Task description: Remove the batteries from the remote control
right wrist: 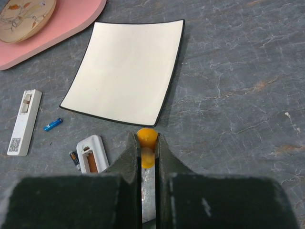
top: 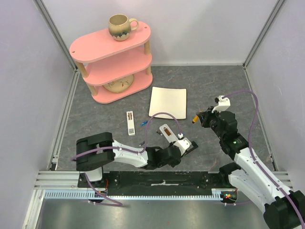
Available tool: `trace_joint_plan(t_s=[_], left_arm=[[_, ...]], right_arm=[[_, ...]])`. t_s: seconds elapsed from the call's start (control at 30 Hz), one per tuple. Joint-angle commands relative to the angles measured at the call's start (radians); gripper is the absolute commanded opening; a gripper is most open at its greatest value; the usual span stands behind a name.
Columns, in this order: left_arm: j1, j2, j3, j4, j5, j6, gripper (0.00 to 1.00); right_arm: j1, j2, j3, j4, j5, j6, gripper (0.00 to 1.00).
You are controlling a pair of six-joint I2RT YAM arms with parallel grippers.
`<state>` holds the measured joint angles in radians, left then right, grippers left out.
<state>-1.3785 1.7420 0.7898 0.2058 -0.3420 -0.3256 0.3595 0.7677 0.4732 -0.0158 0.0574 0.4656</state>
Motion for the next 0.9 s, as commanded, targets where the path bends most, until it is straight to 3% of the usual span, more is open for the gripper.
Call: trace_joint_plan(t_s=[0.0, 0.33, 0.4, 0.43, 0.47, 0.53, 0.6, 0.7, 0.87], left_arm=[[0.051, 0.071, -0.035, -0.152, -0.002, -0.001, 0.25], [0.168, 0.102, 0.072, -0.098, 0.024, 0.172, 0.28], [0.167, 0.103, 0.081, -0.101, 0.035, 0.197, 0.37], [0.165, 0.102, 0.08, -0.105, 0.04, 0.209, 0.54], [0.167, 0.102, 0.075, -0.105, 0.053, 0.209, 0.6], [0.165, 0.094, 0.051, -0.103, 0.063, 0.198, 0.72], [0.164, 0.074, 0.011, -0.094, 0.069, 0.172, 0.76], [0.16, 0.041, -0.063, -0.06, 0.07, 0.143, 0.76], [0.16, 0.031, -0.141, 0.012, 0.106, 0.135, 0.66]], right_arm=[[-0.005, -0.018, -0.012, 0.034, -0.028, -0.018, 0.0], [-0.004, -0.004, -0.013, 0.053, -0.054, -0.008, 0.0], [-0.005, -0.001, -0.013, 0.057, -0.054, -0.004, 0.0], [-0.005, -0.001, -0.013, 0.059, -0.056, -0.002, 0.0], [-0.005, -0.001, -0.013, 0.06, -0.08, -0.002, 0.0], [-0.004, -0.001, -0.016, 0.065, -0.097, 0.001, 0.0], [-0.005, -0.007, -0.034, 0.089, -0.119, 0.008, 0.0], [-0.004, -0.024, -0.067, 0.117, -0.159, 0.016, 0.0], [-0.002, -0.034, -0.116, 0.146, -0.208, 0.031, 0.0]])
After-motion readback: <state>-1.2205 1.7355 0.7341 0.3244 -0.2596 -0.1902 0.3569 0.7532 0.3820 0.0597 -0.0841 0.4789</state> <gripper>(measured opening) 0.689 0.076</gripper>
